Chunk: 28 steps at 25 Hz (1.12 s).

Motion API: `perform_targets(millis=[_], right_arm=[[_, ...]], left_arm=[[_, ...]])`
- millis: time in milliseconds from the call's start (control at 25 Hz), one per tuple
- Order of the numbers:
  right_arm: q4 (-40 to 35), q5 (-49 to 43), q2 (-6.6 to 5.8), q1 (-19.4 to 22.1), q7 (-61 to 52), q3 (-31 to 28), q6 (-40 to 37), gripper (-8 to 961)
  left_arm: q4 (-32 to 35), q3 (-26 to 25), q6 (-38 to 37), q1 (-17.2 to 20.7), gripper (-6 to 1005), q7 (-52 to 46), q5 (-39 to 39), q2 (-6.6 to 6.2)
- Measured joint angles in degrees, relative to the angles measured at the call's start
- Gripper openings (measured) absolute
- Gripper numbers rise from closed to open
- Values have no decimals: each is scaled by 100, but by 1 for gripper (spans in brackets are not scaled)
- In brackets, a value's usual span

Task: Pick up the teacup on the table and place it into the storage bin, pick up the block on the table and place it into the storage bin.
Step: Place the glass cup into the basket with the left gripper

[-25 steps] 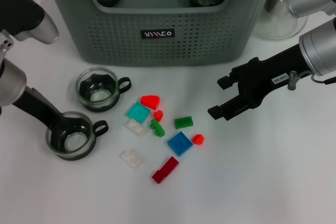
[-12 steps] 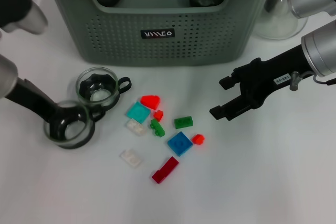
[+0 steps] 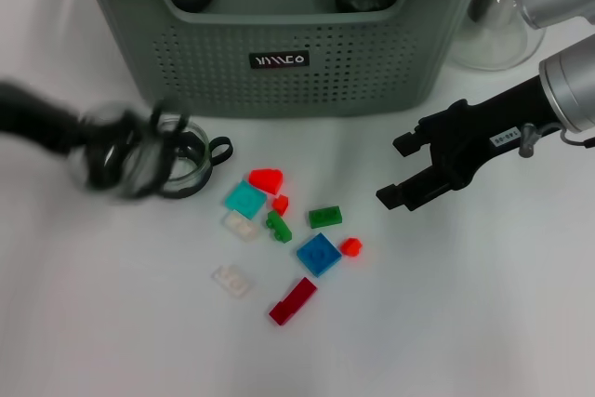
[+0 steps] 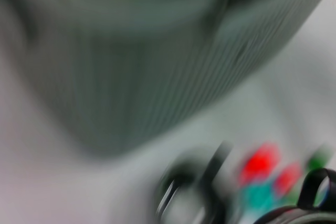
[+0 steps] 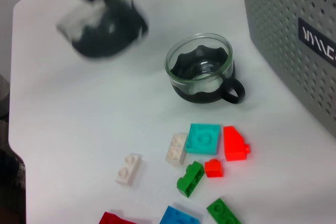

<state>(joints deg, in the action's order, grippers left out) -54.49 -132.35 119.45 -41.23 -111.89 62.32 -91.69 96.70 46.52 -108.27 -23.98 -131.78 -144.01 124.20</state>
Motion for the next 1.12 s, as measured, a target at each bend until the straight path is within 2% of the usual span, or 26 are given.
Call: perform_targets(millis=[160, 240, 360, 520, 640, 760, 920, 1120], right_arm=[[-19, 2, -7, -4, -5, -3, -38, 940], [-7, 0, -10, -20, -14, -2, -80, 940], [-18, -4, -21, -28, -17, 2, -197, 940], [-14, -17, -85, -27, -45, 2, -248, 940], [-2, -21, -190, -20, -79, 0, -276, 941], [-35, -23, -302, -19, -120, 0, -427, 941], [-191, -52, -495, -44, -208, -1, -832, 941], [-330, -221, -777, -168, -458, -13, -1211, 941]], left_arm=[[354, -838, -502, -379, 54, -155, 1447, -34], [478, -926, -429, -672, 54, -342, 1812, -104], [458, -882, 22, -1170, 54, -571, 1898, -216], [-183, -435, 992, -1882, 53, -935, 1172, -420], [-1123, 39, 1784, -2408, 53, -1229, 455, -625], [-2217, 263, 2374, -2961, 53, -1424, -116, -802], [-3137, 312, 2772, -3483, 53, -1644, -652, -901], [-4028, 394, 3244, -3985, 52, -1957, -1427, -956]])
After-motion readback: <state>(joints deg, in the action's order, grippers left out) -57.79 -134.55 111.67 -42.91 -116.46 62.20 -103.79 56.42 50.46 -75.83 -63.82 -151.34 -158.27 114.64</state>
